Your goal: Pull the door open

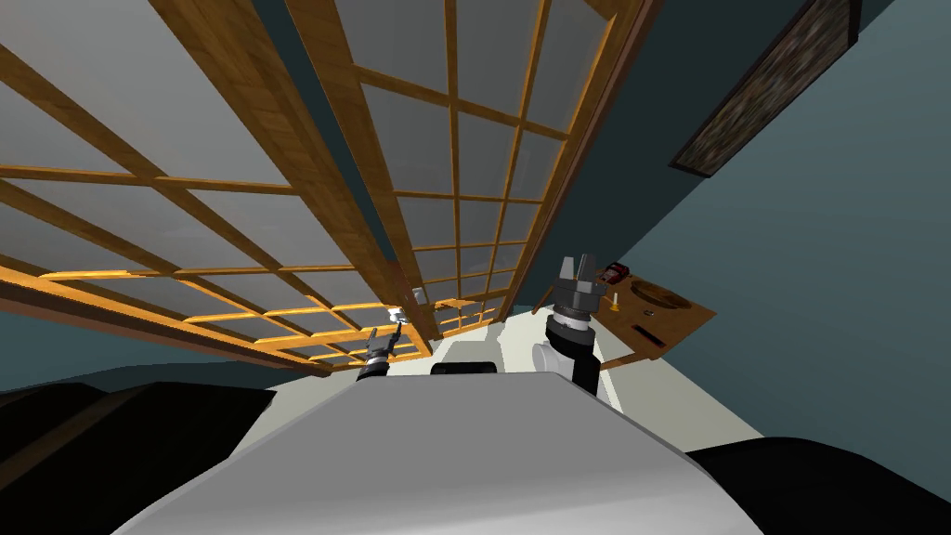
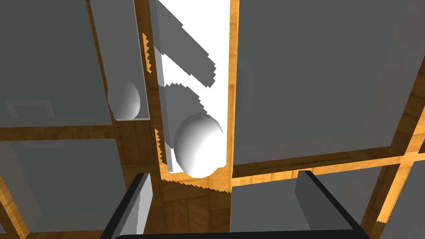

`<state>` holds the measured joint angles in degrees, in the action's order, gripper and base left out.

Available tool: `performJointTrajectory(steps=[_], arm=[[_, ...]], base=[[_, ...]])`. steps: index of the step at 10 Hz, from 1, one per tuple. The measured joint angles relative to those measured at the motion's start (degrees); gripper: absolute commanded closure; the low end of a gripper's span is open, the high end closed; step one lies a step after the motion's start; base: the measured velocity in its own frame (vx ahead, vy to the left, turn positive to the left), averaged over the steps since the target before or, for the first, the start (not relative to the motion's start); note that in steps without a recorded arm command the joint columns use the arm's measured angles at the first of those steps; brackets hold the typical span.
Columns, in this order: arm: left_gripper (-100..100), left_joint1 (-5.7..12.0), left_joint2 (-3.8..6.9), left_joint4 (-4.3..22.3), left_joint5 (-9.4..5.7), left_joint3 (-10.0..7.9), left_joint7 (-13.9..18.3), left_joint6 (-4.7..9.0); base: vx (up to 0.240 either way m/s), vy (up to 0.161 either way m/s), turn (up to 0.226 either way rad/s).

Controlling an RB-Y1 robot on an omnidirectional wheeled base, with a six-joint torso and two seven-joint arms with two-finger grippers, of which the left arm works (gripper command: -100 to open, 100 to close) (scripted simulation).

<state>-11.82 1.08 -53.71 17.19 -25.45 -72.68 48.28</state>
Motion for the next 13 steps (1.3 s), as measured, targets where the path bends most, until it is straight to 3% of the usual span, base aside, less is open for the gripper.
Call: performJointTrajectory(steps=[5, 6, 9, 13], arm=[[100, -0.04, 0.03, 0.0, 0.0, 0.0, 0.0, -0.02], [-100, -0.04, 0.03, 0.0, 0.0, 0.0, 0.0, -0.02], [-100, -0.25, 1.69, 0.3, 0.7, 1.28, 0.9, 0.27], [-100, -0.62, 2.2, -0.7, 1.98, 3.73, 2.7, 0.4]], base=[[-0.014, -0.002, 0.0], [-0.12, 0.005, -0.027], [-0.19, 0.037, -0.055], [-0.128, 0.023, -0.053]])
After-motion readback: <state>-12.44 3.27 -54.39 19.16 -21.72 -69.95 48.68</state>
